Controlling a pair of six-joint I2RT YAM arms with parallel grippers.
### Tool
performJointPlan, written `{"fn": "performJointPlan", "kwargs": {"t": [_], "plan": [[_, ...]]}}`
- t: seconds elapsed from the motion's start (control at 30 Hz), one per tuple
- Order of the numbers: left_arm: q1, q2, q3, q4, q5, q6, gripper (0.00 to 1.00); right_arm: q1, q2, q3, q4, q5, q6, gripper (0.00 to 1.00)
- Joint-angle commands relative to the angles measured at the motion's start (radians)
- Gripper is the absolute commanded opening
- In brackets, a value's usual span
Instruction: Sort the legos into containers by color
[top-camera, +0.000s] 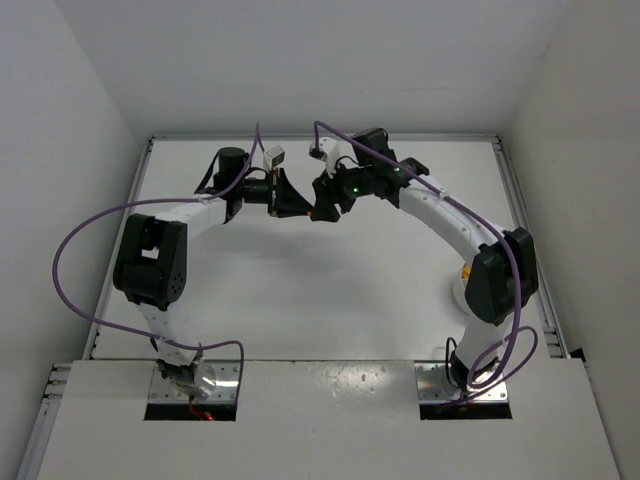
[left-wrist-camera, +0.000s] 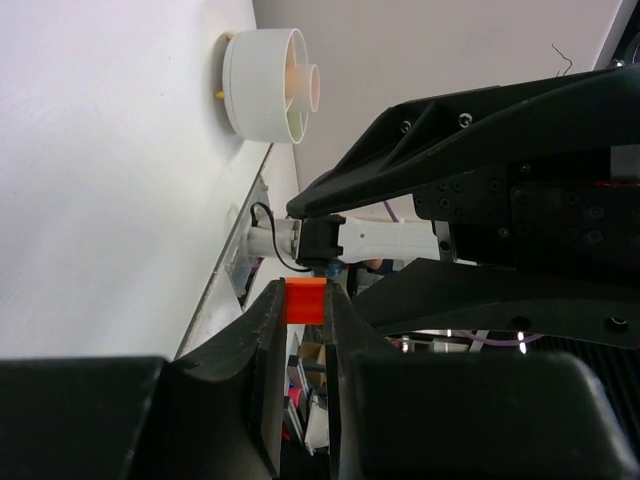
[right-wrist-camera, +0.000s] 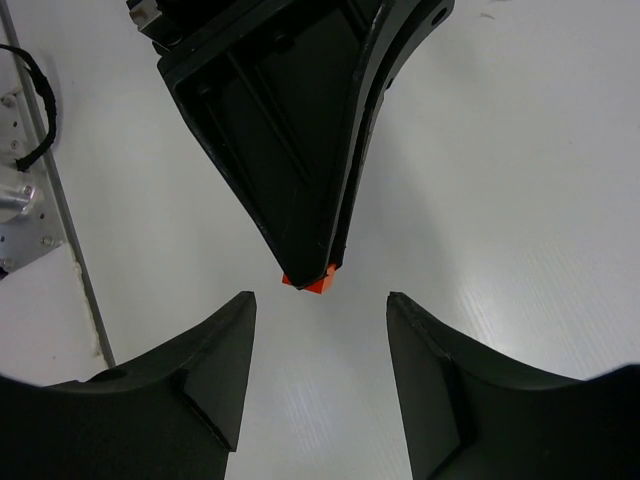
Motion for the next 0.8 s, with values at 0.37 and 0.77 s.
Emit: {"fn": "performJointPlan", "kwargs": {"t": [0.37,0.77], "plan": [[-0.008,-0.042,-0.005,-0.011,0.02,0.029,0.0,0.024,0.031,0.02,0.078,0.003,0.037,0.53],[-0.027,-0.06,-0.005,-0.011,0.011,0.029,0.03,0.034,0.041,0.02,0.109,0.069,0.047,0.17]]}}
